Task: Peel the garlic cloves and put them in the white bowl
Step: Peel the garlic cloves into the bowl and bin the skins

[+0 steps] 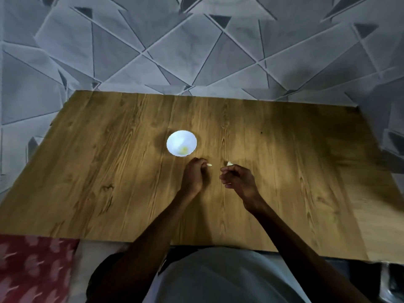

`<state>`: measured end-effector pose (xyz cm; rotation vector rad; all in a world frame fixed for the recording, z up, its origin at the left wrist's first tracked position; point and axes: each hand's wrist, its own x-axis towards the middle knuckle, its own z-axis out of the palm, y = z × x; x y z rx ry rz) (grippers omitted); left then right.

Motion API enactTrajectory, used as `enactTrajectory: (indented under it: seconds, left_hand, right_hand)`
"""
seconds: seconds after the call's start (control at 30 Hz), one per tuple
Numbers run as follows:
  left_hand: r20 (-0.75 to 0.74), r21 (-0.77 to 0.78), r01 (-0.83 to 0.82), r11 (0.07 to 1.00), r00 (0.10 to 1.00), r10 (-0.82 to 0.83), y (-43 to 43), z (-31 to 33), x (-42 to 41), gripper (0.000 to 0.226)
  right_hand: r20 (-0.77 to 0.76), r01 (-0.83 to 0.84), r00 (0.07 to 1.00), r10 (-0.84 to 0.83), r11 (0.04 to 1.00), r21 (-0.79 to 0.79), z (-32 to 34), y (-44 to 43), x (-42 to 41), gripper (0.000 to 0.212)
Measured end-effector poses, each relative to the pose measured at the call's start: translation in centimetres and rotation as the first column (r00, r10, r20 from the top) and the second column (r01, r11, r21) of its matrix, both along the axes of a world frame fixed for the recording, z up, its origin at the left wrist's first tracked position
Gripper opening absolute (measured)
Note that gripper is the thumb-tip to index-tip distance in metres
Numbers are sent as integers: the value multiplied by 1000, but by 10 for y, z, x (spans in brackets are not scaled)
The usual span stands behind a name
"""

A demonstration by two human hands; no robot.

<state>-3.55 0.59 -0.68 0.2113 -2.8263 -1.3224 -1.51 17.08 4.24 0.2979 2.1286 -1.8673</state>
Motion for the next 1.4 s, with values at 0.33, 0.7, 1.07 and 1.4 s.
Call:
enactTrajectory:
  seconds: [0.33, 0.7, 1.07, 1.4]
  left_hand:
    - [110, -415, 246, 876, 969, -220, 6, -19, -36, 32]
    - [187, -422, -72, 904, 968, 165, -63, 15, -96, 25]
    - [40, -305, -76, 949, 995, 92, -22, 20, -87, 20]
    - [410, 157, -28, 987, 911, -40, 50, -3, -53, 29]
  right_hand:
    - [-37, -53, 998, 57, 991, 120, -22, 8, -47, 13]
    - [-231, -91, 947, 223, 877, 472, -32, 15, -90, 14]
    - [-300, -155, 849, 434, 749, 644, -61, 54, -99, 12]
    - [-245, -226, 848, 471, 739, 635, -76, 33, -94, 4]
